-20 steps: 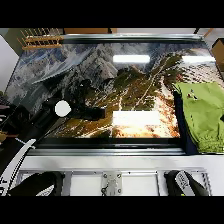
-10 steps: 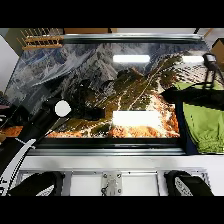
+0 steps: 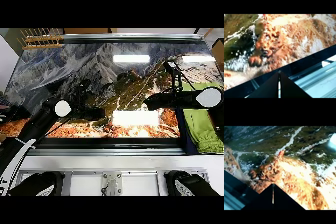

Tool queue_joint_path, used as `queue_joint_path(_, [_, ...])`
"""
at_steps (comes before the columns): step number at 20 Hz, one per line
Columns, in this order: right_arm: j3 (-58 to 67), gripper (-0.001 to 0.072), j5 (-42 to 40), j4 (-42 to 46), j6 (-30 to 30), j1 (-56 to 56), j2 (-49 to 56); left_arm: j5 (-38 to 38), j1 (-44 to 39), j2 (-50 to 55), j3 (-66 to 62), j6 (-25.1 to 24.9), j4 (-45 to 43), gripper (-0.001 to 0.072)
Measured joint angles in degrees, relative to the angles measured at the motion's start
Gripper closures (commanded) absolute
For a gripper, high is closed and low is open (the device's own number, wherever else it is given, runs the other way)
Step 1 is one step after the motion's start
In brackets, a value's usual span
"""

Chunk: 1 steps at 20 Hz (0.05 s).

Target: Fold the clothes and pants, and hang the long-sleeved shirts on hangers.

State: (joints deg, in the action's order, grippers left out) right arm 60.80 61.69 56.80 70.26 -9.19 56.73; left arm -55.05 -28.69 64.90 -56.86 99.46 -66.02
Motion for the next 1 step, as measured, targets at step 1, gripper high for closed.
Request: queue_joint_path(1, [0.0, 0.0681, 0.02, -0.02, 0.0, -0.04, 0.02, 0.0, 0.0, 0.0, 0.0, 0.0, 0.0, 0.0702])
